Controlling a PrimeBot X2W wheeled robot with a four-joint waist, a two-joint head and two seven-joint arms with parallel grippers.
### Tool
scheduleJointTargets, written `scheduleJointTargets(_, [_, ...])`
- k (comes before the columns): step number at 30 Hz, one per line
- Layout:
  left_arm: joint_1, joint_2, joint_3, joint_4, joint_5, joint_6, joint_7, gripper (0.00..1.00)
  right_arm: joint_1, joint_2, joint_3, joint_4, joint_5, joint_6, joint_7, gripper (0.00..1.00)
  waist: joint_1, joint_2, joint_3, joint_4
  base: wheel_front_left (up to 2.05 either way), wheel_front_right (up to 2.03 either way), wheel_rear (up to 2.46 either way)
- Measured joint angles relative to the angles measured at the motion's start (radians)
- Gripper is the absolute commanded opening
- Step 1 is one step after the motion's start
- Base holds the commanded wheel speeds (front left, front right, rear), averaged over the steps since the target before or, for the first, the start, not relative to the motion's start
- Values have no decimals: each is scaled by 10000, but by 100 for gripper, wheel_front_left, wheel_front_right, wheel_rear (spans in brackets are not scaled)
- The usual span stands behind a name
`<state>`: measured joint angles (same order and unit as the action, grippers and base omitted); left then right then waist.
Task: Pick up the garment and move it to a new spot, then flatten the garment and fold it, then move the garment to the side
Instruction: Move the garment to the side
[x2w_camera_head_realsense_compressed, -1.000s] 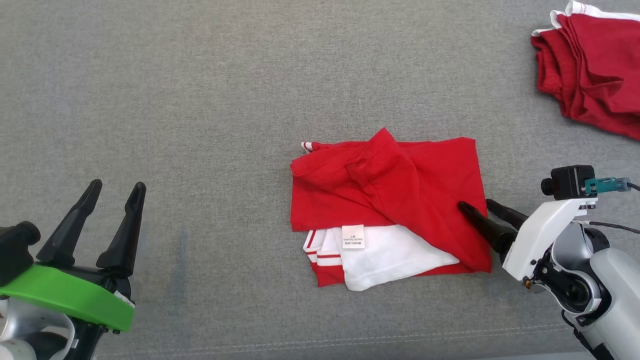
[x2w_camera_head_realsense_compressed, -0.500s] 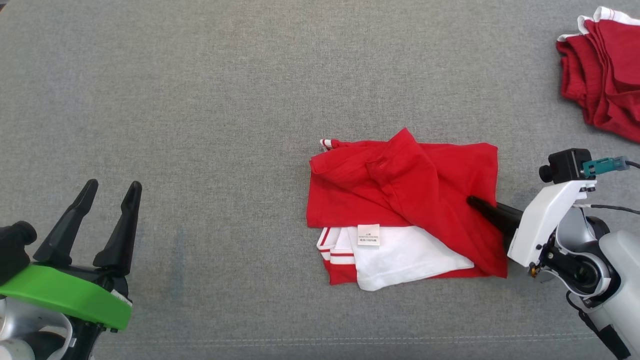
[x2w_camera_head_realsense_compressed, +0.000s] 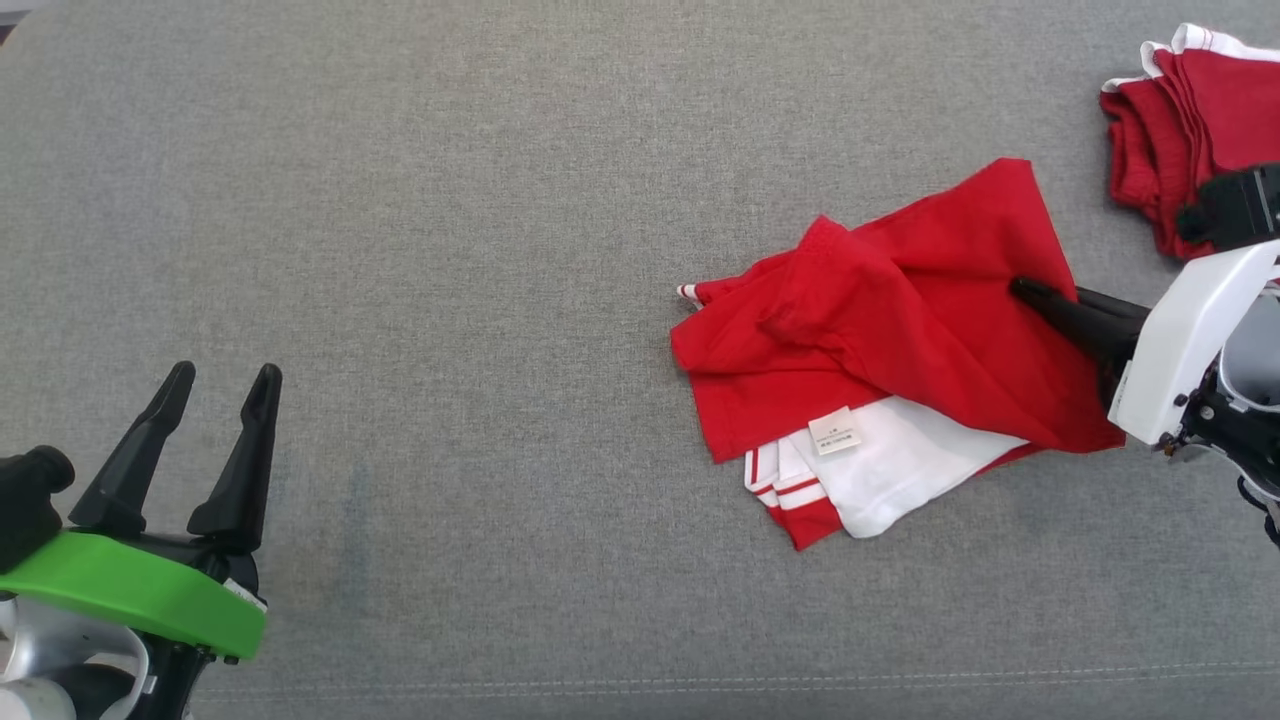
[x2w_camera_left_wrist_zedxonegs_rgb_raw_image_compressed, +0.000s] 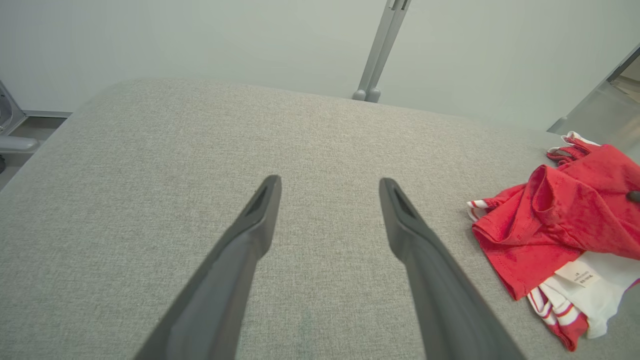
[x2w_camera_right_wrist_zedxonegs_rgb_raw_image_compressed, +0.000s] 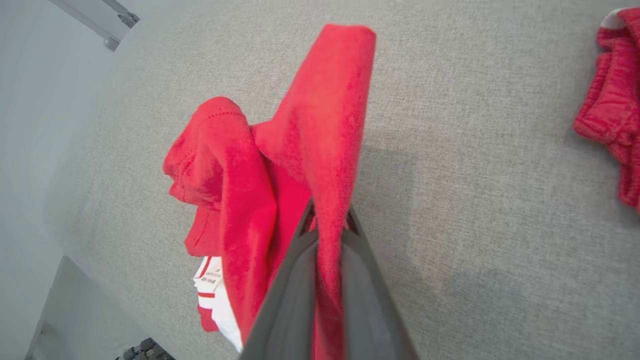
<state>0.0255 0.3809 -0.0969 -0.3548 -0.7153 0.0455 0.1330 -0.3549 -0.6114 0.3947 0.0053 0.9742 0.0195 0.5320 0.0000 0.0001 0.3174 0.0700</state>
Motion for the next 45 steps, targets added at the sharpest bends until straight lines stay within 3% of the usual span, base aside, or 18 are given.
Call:
scheduleJointTargets(5, [0,-171,-119,159,-19,-12,-54,100,-245,-201,341,-897,-71,240,610,0,0,0,-157,12,0,0,0])
scheduleJointTargets(17, [-8,-424,-464,512,-31,-115,-242,100,-617,-573,606,-2146,-33,213,1789,0,0,0,-486,330,0,0,0])
scheduleJointTargets(27, [17,-447,-341,545,-31,-111,-357,100,-1317,-562,531,-2648,217,-313,2556,0,0,0,-800,341,0,0,0])
scheduleJointTargets(35, [42,-291,-272,301,-31,-104,-320,100,-1386,-642,242,-2220,203,-834,2717,0,0,-1,-527,104,0,0,0])
scheduleJointTargets(45, [146,128,-96,-276,-25,-102,19,100,-2208,-1028,-249,-1473,-270,-1110,2830,0,0,0,147,-379,0,0,0])
